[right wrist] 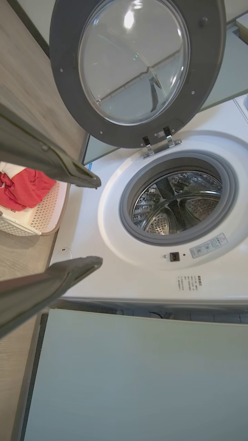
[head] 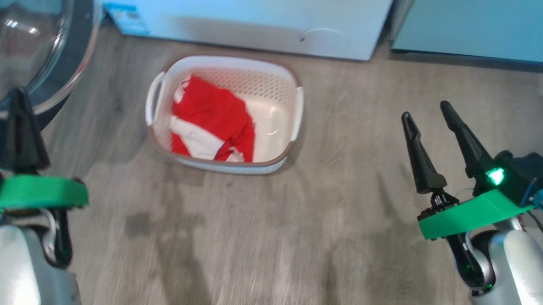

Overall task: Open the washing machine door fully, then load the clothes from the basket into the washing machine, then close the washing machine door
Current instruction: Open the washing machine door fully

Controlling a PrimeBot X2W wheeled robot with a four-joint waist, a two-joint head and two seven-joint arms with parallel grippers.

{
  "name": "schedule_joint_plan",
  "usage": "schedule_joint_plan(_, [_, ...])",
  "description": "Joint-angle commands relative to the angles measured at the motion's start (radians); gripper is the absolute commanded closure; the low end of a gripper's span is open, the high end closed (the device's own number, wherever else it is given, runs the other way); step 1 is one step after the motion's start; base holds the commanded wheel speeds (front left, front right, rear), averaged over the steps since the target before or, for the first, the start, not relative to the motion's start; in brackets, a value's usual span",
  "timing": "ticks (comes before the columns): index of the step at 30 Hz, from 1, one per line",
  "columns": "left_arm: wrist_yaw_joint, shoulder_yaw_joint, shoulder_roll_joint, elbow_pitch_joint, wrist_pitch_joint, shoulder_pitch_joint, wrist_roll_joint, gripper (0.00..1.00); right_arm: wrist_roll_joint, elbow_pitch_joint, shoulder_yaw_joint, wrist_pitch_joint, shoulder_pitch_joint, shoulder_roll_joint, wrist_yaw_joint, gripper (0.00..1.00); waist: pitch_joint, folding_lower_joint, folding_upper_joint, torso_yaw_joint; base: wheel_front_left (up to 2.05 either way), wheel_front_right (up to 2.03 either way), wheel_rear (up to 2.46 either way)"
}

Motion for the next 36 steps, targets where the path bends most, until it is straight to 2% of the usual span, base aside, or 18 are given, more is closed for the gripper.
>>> schedule_joint_plan(1, [0.000, 0.013, 0.023, -0.052, -0.005, 0.007, -0.009, 1.00, 0.009, -0.029, 0.015, -0.016, -0.021, 0.003, 0.000, 0.00, -0.037, -0.0001, 0.0000, -0.047, 0.00, 0.00, 0.00])
schedule_joint_plan(10, [-0.001, -0.083, -0.006, -0.193, -0.005, 0.141, -0.045, 1.00, 0.029, -0.030, -0.017, -0.049, 0.005, 0.003, 0.000, 0.00, -0.076, -0.0001, 0.0000, -0.151, 0.00, 0.00, 0.00])
schedule_joint_plan(15, [0.003, -0.129, -0.011, -0.213, -0.005, 0.194, -0.057, 1.00, 0.038, -0.029, -0.028, -0.062, 0.019, 0.003, 0.000, 0.00, -0.091, -0.0001, 0.0000, -0.179, 0.00, 0.00, 0.00])
schedule_joint_plan(23, [0.016, -0.207, -0.013, -0.218, -0.005, 0.269, -0.060, 1.00, 0.049, -0.027, -0.059, -0.080, 0.025, 0.003, 0.000, 0.00, -0.118, -0.0001, 0.0000, -0.199, 0.00, 0.00, 0.00])
schedule_joint_plan(30, [0.045, -0.285, -0.013, -0.200, -0.005, 0.321, -0.070, 1.00, 0.050, -0.015, -0.068, -0.088, 0.051, 0.003, 0.000, 0.00, -0.136, -0.0001, 0.0000, -0.194, 0.00, 0.00, 0.00])
schedule_joint_plan(36, [0.075, -0.308, -0.013, -0.205, -0.005, 0.335, -0.080, 1.00, 0.049, 0.005, -0.066, -0.092, 0.062, 0.003, 0.000, 0.00, -0.142, -0.0001, 0.0000, -0.185, 0.00, 0.00, 0.00])
